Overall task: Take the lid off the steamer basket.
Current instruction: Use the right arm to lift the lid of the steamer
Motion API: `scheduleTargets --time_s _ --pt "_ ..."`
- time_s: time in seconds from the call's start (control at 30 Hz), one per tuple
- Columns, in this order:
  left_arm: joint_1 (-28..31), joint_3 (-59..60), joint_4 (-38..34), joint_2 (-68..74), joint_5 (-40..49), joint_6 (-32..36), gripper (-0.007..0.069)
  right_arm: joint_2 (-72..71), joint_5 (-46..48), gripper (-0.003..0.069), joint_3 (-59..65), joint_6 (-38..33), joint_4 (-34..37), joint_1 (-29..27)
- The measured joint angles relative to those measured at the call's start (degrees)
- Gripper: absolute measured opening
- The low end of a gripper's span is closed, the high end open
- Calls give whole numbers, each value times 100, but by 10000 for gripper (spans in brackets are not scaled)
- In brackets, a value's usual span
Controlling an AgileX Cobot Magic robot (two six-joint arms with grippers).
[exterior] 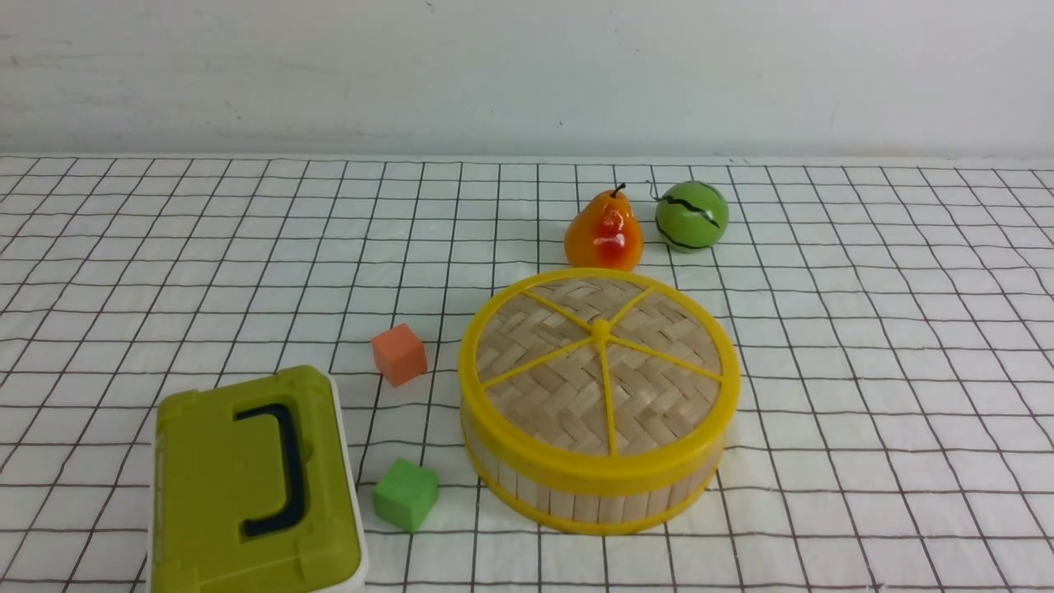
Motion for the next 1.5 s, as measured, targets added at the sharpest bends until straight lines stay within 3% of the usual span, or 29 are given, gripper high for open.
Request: scheduleTargets --time_s 0.1,0.2,0.33,0.47,0.73,1.0,1.2,1.33,1.5 --pt "0 0 0 0 0 0 239 866 703 -5 -1036 -395 -715 0" --pt "0 0 0 0 0 0 239 1974 1595 -22 -2172 -843 -1352 0" --pt "0 0 0 0 0 0 239 3175 2681 -22 -3317 -1469 -1500 98" --pt "0 0 0 0 0 0 239 3883 2992 -22 -3881 -1643 -1481 387" --pt "0 0 0 0 0 0 239 5921 3210 -18 -5107 -1698 -2023 1680" --pt "0 0 0 0 0 0 239 7596 3174 9 -6412 -1431 -2066 2324" --pt "0 0 0 0 0 0 239 8607 3162 106 -7206 -1413 -2096 2604" --pt "0 0 0 0 0 0 239 9453 3079 271 -7904 -1413 -2233 2812" --pt "0 0 0 0 0 0 239 10168 2739 388 -8371 -1162 -2301 2859"
